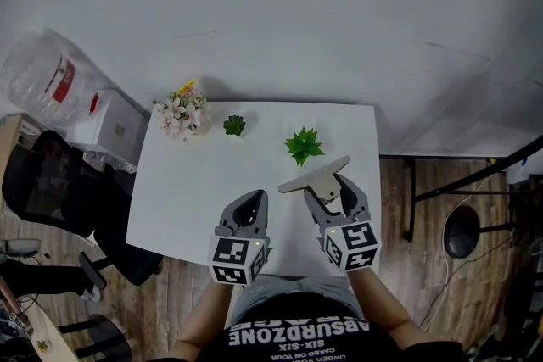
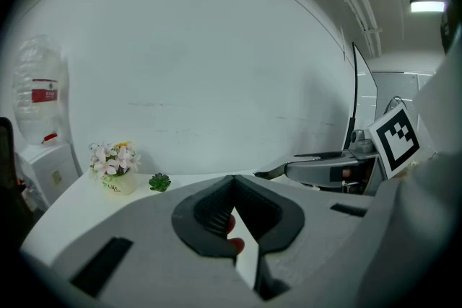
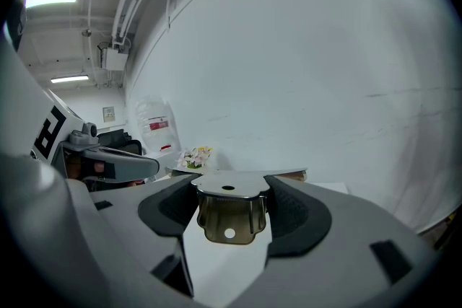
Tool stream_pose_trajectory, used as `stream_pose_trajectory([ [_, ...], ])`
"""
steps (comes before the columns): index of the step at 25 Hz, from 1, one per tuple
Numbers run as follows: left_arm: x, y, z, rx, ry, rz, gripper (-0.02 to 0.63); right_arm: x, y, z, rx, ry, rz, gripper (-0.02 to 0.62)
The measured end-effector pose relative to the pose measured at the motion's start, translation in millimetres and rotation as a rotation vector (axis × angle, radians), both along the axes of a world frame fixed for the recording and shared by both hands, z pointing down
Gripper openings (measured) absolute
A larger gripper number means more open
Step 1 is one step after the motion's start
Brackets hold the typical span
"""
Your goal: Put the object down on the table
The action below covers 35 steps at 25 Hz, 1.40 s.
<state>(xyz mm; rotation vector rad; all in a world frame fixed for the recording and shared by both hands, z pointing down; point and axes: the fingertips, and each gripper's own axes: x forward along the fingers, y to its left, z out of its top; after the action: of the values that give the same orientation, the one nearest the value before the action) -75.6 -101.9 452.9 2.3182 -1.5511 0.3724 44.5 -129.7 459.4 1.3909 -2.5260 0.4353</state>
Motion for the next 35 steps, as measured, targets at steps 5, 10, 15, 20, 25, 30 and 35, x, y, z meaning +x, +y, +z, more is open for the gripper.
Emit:
stream_pose_trajectory([
  [5,-3,-3,3,-0.008,0.000,0.000,0.001,-3,-3,7,-0.015,0.008,-0.002,0.285],
  [10,-4,-6,6,-0.035,0.006,0.014,0.000,-6,-8,14,-0.029,0.015,0.002,0.285],
  [15,-4,-12,9,-0.044,0.006,0.022,0.002,-8,-11,19,-0.043,0.019,0.006,0.285],
  [20,-5,-20,11,-0.039,0.006,0.019,0.002,-8,-16,24,-0.058,0.020,0.011,0.285],
  [25,-6,-23,15,-0.049,0.011,0.018,0.000,-8,-20,30,-0.072,0.025,0.016,0.285],
  [30,-7,-26,20,-0.059,0.012,0.013,0.000,-9,-22,35,-0.080,0.028,0.012,0.285],
  [35,-6,-28,21,-0.065,0.009,0.014,0.002,-7,-26,36,-0.085,0.028,0.014,0.285],
])
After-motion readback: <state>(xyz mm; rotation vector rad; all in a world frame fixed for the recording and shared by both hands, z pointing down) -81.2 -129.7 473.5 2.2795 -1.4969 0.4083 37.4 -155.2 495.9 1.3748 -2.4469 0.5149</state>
